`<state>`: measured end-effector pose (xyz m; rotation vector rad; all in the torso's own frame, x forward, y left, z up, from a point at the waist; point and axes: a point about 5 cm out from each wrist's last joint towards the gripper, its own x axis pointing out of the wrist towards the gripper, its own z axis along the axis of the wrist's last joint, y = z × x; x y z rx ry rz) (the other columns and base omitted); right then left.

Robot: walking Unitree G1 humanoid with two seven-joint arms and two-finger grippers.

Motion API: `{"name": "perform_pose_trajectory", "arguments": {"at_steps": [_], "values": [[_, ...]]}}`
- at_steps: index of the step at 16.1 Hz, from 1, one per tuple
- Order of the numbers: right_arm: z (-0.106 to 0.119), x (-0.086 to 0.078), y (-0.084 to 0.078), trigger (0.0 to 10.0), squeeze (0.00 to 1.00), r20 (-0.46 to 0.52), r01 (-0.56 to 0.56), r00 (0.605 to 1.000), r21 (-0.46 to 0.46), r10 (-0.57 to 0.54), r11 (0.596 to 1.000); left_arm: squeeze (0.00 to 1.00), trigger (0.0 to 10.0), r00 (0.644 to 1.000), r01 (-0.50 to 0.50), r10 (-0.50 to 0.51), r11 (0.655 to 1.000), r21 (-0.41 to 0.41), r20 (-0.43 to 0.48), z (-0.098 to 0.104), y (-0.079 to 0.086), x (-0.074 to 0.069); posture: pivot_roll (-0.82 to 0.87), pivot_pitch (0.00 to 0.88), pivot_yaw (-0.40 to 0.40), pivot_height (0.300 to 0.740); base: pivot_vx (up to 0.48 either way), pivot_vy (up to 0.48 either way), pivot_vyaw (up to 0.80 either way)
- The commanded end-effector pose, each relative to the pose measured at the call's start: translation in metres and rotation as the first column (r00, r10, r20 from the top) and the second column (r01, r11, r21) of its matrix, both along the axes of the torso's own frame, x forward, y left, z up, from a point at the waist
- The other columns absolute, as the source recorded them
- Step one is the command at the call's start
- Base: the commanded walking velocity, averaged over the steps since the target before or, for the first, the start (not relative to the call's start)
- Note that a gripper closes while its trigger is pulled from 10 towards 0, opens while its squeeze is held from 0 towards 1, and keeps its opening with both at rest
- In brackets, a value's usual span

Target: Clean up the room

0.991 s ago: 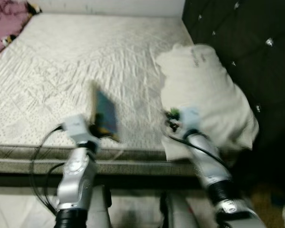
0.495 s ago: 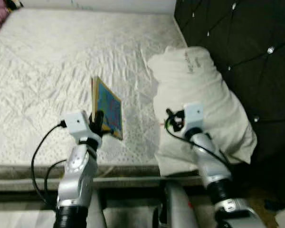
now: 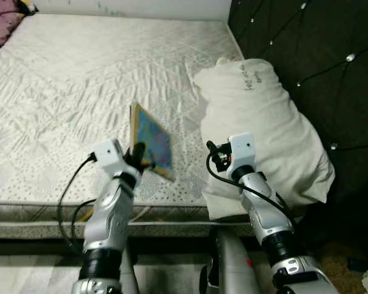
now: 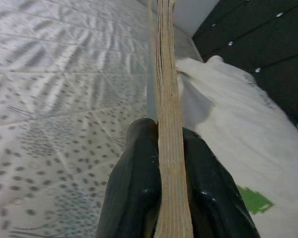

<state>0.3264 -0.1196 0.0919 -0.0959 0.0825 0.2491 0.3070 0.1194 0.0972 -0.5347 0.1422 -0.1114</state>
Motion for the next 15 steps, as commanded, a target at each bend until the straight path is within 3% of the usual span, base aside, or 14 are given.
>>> {"name": "perform_pose_trajectory", "arguments": {"at_steps": [1, 4, 8, 12, 15], "values": [[0.004, 0.0, -0.006, 10.0, 0.0, 0.019, 0.018, 1.0, -0.003, -0.017, 1.0, 0.0, 10.0, 0.999, 0.037, -0.038, 0.997, -0.07, -0.007, -0.001, -0.014, 0.002, -0.02, 0.044, -0.027, 0.58, 0.0, 0.0, 0.0], [0.007, -0.002, -0.014, 10.0, 0.0, 0.033, 0.025, 0.999, -0.021, -0.024, 0.999, 0.0, 10.0, 0.995, 0.046, -0.06, 0.985, -0.165, -0.084, -0.01, -0.02, 0.008, -0.05, 0.055, -0.034, 0.58, 0.0, 0.0, 0.0], [0.009, -0.003, -0.017, 10.0, 0.0, 0.041, 0.008, 0.999, -0.047, -0.006, 0.999, 0.0, 10.0, 0.97, 0.057, -0.093, 0.985, -0.162, -0.224, -0.031, -0.029, 0.005, -0.07, 0.051, -0.044, 0.58, 0.0, 0.0, 0.0], [0.01, -0.004, -0.017, 10.0, 0.0, 0.039, -0.005, 0.999, -0.06, 0.007, 0.998, 0.0, 10.0, 0.967, 0.028, -0.068, 0.987, -0.161, -0.245, -0.034, -0.024, 0.008, -0.07, 0.043, -0.049, 0.54, 0.0, 0.0, 0.0], [0.01, -0.002, -0.018, 10.0, 0.0, 0.038, 0.0, 0.999, -0.067, 0.003, 0.998, 0.0, 10.0, 0.962, 0.031, -0.071, 0.988, -0.152, -0.263, -0.04, -0.023, 0.01, -0.07, 0.038, -0.049, 0.54, 0.0, 0.0, 0.0]]}}
